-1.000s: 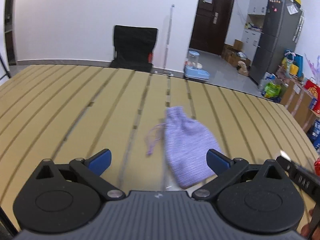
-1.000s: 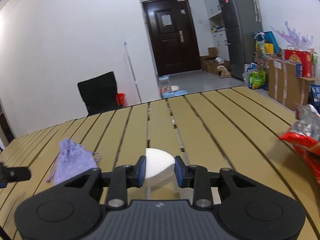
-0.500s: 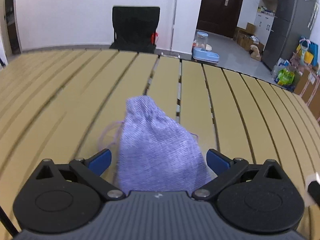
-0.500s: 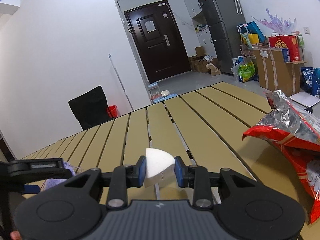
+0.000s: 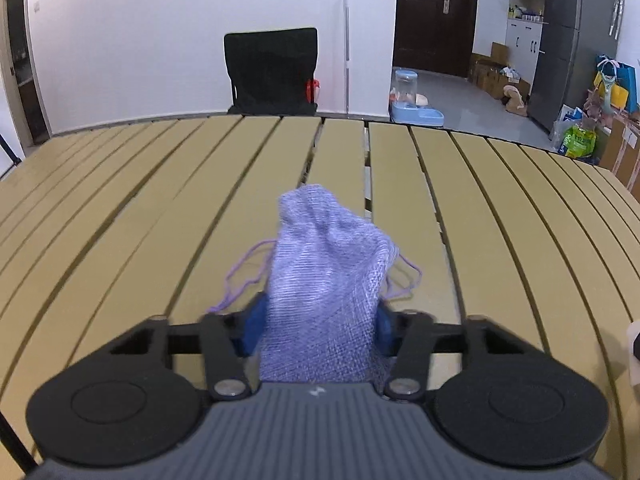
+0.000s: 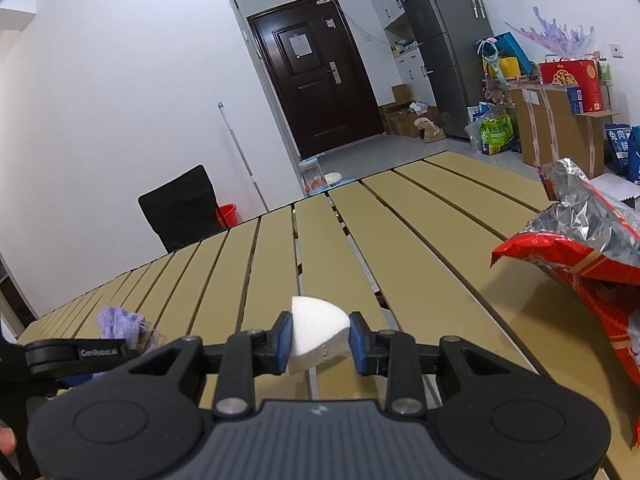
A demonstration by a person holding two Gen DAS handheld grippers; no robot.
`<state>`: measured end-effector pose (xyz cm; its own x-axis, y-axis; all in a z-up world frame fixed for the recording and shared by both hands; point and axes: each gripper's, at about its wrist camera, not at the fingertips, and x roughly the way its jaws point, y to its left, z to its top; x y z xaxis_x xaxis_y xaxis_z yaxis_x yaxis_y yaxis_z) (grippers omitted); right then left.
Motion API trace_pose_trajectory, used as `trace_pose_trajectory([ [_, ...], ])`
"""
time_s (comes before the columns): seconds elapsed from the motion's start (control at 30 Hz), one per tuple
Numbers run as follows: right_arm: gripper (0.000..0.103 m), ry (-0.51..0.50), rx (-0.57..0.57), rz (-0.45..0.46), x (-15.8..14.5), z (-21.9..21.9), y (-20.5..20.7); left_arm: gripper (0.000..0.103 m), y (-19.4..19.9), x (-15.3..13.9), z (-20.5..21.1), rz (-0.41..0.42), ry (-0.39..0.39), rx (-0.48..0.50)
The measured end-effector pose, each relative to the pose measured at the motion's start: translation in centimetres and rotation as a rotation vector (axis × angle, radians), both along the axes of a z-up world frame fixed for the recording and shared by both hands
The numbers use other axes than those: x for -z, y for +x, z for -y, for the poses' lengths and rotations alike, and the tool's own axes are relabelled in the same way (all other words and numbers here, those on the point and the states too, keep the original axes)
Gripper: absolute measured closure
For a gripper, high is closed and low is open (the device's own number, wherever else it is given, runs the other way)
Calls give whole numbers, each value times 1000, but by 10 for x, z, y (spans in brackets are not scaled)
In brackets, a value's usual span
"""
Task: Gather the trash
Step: 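Grasp the lavender drawstring pouch with the left gripper while right holds the wedge, then carry the pouch and white foam wedge down over the black bin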
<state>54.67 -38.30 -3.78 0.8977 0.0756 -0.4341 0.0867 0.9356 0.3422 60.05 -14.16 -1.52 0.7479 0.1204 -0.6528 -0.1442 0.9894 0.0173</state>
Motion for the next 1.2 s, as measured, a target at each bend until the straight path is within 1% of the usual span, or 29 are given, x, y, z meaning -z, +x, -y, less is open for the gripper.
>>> trace_pose_trajectory([
  [0.03,74,1,-2,-1,0,0,1,74,-3,-1,0,3,1,6],
  [0.07,74,2,-3,-1,0,1,1,81,-5,-2,1,4,14,10],
  [0.1,74,3,-4,-1,0,0,1,82,-7,-2,1,6,23,18],
  [0.17,74,3,-7,0,0,-1,0,90,-12,-3,1,12,30,31],
  [0.27,74,1,-13,3,-2,1,-1,93,-20,-7,-1,20,19,44],
  [0.5,74,-6,-25,7,-6,-6,-11,94,-44,-23,-8,61,26,81],
  [0.63,74,-30,-45,19,-11,-15,-23,94,-62,-34,-15,82,24,83],
  [0.93,74,-69,-80,35,-24,-38,-58,94,-105,-54,-30,114,18,84],
  [1.2,74,-77,-104,32,-29,-58,-98,94,-150,-70,-43,138,14,90],
])
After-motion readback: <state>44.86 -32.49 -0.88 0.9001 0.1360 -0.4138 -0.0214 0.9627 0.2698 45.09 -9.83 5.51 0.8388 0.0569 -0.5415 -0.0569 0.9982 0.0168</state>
